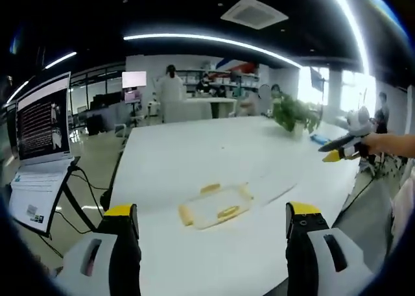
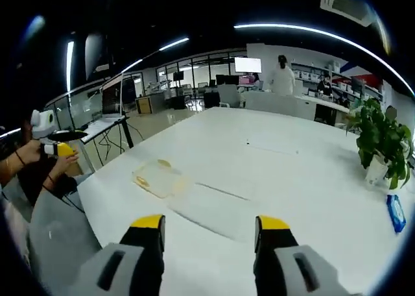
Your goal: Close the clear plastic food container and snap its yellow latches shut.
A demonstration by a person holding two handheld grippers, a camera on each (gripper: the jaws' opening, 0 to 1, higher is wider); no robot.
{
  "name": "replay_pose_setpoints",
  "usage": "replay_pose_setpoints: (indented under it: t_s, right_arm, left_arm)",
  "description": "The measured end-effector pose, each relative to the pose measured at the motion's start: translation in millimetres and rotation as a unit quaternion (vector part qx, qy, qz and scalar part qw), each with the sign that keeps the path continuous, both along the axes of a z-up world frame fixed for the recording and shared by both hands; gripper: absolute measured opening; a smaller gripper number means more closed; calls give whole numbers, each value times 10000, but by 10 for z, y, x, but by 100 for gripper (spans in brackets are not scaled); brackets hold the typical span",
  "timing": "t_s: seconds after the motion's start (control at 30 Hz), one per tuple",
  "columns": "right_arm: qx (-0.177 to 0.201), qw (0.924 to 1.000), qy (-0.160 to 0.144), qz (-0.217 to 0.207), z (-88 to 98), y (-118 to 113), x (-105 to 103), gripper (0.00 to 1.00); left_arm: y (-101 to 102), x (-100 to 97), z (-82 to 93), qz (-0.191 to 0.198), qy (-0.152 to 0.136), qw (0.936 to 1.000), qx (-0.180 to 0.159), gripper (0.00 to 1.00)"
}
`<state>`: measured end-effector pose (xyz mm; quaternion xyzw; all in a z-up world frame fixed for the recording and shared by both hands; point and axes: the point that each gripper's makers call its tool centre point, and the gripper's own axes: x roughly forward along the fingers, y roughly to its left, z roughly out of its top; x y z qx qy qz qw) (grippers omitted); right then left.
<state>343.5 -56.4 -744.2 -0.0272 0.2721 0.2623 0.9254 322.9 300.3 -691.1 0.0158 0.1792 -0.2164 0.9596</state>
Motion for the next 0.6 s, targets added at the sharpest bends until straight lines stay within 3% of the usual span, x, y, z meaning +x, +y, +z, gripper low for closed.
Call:
replay_pose_setpoints:
  t_s: [0.1,0.2,0.6]
  right_arm:
    - [91,9999,-6,-68,10,-20,-77,55]
    - [106,9999,6,-126,20,-78,-163,55]
    - [278,9988,113,-390,27,-259,-309,55]
  left_arm:
    - [48,-4,-31,66,27,10000,7,99]
    - [55,4,-35,65,56,9999,-114,99]
    - [-28,51,-58,-28,61,10000,-61,99]
